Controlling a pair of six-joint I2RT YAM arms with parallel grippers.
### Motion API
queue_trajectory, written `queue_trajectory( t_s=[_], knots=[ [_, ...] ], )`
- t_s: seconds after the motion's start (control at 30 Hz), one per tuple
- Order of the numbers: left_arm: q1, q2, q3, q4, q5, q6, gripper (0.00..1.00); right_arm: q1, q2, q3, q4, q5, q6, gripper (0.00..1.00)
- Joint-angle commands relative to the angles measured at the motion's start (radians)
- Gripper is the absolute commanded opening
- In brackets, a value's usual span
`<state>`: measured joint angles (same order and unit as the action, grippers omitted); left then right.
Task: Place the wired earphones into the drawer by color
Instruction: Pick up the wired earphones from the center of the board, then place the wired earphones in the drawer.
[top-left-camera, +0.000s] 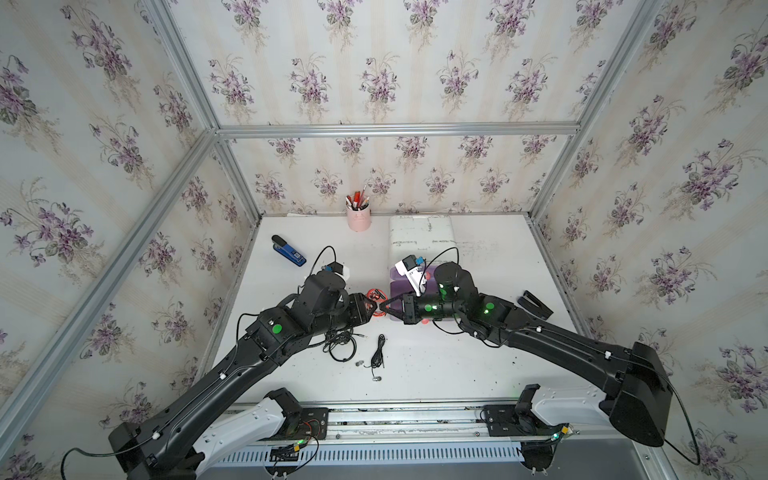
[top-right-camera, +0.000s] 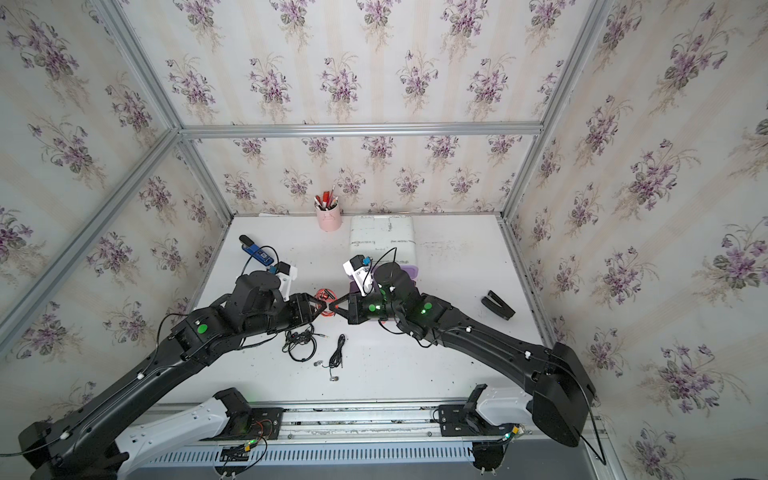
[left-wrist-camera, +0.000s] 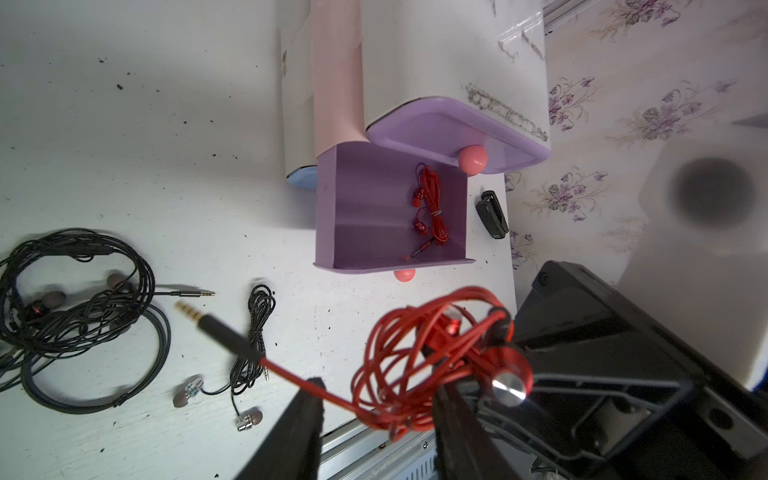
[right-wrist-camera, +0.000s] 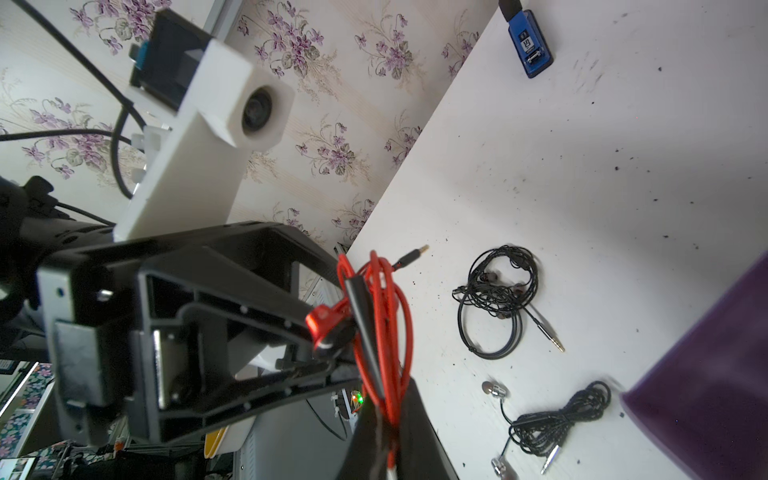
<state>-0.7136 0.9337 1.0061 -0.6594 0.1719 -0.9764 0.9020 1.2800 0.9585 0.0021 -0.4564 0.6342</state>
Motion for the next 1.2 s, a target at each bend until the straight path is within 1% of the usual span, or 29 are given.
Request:
queue_trajectory(
  t_s=[0.0, 0.1, 0.3, 0.4, 0.57, 1.17],
  knots=[
    [0.001, -0.021, 0.002, 0.028, -0.004, 0.019, 0.62, -0.01, -0.038, 0.01, -0.106, 0.059, -0.034, 0.0],
    [0.002, -0.036, 0.006, 0.012, -0.02, 0.032, 0.68, -0.032, -0.091, 0.002, -0.189, 0.096, -0.059, 0.0],
    [0.002, -0.046, -0.013, 0.011, -0.042, 0.036, 0.69, -0.088, -0.17, 0.005, -0.391, 0.199, -0.173, 0.0],
    [0.002, -0.037, -0.014, 0.012, -0.04, 0.041, 0.69, -0.138, -0.186, 0.002, -0.442, 0.19, -0.22, 0.0],
    [0.002, -0.017, -0.013, 0.016, -0.038, 0.049, 0.69, -0.194, -0.183, -0.011, -0.447, 0.163, -0.245, 0.0],
    [0.002, -0.003, -0.037, 0.018, -0.046, 0.053, 0.69, -0.265, -0.12, -0.057, -0.41, 0.128, -0.277, 0.0]
  ],
)
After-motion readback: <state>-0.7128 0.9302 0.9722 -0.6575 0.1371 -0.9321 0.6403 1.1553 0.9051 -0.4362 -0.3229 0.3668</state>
